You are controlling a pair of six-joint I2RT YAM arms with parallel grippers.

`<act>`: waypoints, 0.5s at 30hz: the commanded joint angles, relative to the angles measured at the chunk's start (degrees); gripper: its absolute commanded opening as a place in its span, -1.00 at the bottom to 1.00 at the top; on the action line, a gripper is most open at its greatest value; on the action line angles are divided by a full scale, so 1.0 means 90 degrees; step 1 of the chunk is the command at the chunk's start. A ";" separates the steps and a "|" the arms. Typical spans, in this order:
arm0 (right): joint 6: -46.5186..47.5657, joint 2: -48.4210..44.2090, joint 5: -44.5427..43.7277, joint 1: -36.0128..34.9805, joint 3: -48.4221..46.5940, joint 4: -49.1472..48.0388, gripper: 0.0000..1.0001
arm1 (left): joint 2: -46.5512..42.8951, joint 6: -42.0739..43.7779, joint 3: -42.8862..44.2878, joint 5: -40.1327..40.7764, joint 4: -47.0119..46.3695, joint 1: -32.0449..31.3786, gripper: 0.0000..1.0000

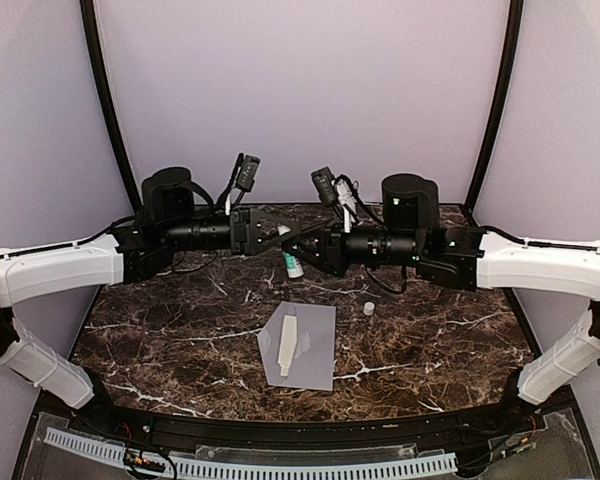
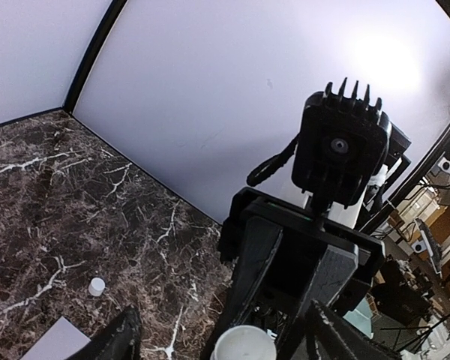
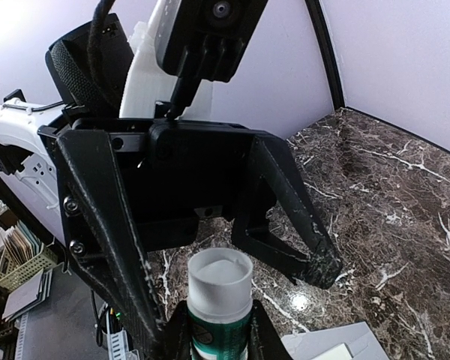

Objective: Place the letter into the envelope and seal it
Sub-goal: Adjust the solid glue.

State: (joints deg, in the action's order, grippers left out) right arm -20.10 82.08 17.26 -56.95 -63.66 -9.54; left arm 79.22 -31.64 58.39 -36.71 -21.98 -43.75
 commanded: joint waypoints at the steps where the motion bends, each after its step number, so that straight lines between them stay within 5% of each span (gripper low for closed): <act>1: 0.0109 0.0076 0.0097 0.0021 -0.0270 -0.0089 -0.89 | 0.0086 -0.0038 0.0226 -0.0243 -0.0175 -0.0041 0.33; 7: 0.0123 0.0060 0.0008 0.0020 -0.0275 -0.0090 -0.91 | 0.0163 -0.0077 0.0274 -0.0317 -0.0190 -0.0048 -0.12; 15: 0.0133 0.0034 -0.0213 0.0019 -0.0237 -0.0073 -0.92 | 0.0202 -0.0170 0.0234 -0.0362 -0.0224 -0.0082 -0.48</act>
State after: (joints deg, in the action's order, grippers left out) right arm -19.51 82.63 16.78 -56.95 -64.07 -7.62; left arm 81.10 -32.91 59.18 -38.65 -22.65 -44.05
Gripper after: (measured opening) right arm 0.187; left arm 0.303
